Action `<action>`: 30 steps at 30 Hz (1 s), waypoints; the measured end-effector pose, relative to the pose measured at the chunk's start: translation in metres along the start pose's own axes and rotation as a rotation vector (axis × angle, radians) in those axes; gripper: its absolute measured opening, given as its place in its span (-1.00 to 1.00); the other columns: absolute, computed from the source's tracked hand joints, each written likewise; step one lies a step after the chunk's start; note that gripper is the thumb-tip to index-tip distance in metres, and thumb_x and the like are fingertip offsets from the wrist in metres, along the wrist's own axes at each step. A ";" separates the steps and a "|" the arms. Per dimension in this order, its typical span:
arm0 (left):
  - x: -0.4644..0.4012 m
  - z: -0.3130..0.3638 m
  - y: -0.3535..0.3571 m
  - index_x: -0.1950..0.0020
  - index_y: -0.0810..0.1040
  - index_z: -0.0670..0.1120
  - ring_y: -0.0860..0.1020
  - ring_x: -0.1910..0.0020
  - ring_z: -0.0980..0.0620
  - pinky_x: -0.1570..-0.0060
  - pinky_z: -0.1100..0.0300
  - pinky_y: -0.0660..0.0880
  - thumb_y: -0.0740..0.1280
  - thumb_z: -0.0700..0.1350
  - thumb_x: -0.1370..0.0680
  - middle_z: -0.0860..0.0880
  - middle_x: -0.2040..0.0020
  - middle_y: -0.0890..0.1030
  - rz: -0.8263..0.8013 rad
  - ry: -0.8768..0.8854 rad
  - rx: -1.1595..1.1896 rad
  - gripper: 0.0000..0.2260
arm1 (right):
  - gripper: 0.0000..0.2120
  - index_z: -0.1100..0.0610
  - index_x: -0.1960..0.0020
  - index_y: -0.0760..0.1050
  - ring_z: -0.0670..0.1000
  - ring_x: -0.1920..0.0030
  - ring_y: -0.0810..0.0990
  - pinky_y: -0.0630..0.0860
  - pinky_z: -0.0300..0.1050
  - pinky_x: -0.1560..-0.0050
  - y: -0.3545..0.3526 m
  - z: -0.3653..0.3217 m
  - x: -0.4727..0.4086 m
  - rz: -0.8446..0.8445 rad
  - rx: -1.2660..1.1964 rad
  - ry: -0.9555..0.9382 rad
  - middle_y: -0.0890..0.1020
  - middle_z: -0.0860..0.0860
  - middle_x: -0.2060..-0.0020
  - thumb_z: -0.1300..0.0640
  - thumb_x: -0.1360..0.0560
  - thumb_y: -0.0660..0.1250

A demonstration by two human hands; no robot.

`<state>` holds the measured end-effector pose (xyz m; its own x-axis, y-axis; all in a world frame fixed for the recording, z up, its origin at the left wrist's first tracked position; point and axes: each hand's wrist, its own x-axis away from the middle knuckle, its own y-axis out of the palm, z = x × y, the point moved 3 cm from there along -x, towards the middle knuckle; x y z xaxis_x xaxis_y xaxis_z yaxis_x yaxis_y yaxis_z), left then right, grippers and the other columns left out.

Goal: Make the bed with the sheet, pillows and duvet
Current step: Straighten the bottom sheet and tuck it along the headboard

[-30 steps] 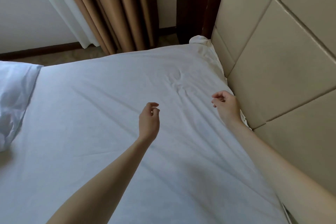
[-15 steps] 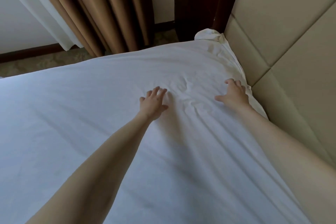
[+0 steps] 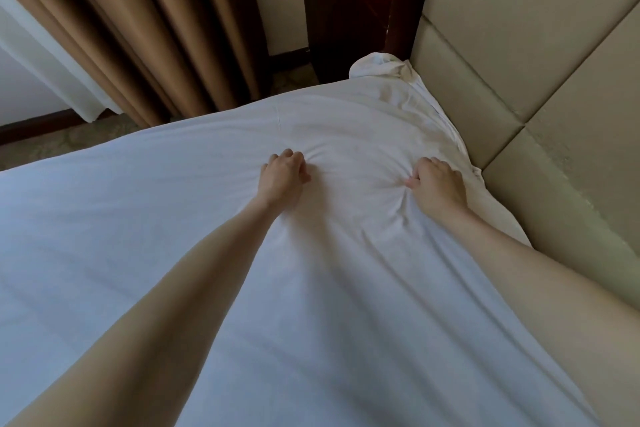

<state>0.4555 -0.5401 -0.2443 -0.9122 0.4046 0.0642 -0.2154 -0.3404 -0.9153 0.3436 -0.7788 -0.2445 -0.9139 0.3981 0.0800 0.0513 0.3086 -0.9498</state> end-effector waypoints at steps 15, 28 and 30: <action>-0.020 0.022 -0.030 0.14 0.33 -0.12 0.35 0.13 -0.08 0.09 0.10 0.20 0.18 -0.29 -0.58 -0.05 0.11 0.41 0.196 0.154 -0.064 -0.87 | -0.90 0.24 0.01 0.43 0.23 -0.13 0.48 0.33 0.07 -0.07 -0.036 -0.002 -0.019 0.115 0.085 -0.092 0.55 0.19 -0.05 0.19 -0.58 0.25; -0.074 0.015 0.005 -0.25 0.47 -0.06 0.39 -0.16 -0.15 -0.12 0.00 0.37 0.35 -0.05 -0.54 -0.09 -0.20 0.45 0.044 0.105 0.048 -0.71 | -0.66 0.21 -0.11 0.39 0.17 -0.12 0.44 0.43 0.07 -0.08 -0.027 0.016 -0.057 -0.005 -0.262 0.037 0.42 0.13 -0.13 0.00 -0.50 0.38; -0.090 0.020 0.007 -0.32 0.44 0.01 0.37 -0.20 -0.13 -0.19 -0.02 0.37 0.39 -0.06 -0.52 -0.06 -0.26 0.42 0.028 0.078 0.060 -0.63 | -0.77 0.19 0.02 0.42 0.17 -0.07 0.46 0.43 0.01 0.01 -0.026 0.016 -0.066 -0.016 -0.221 0.024 0.46 0.13 -0.03 0.06 -0.51 0.39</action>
<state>0.5285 -0.5961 -0.2488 -0.8888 0.4583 0.0061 -0.2130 -0.4014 -0.8908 0.3963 -0.8276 -0.2298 -0.9056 0.4110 0.1046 0.1260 0.4963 -0.8590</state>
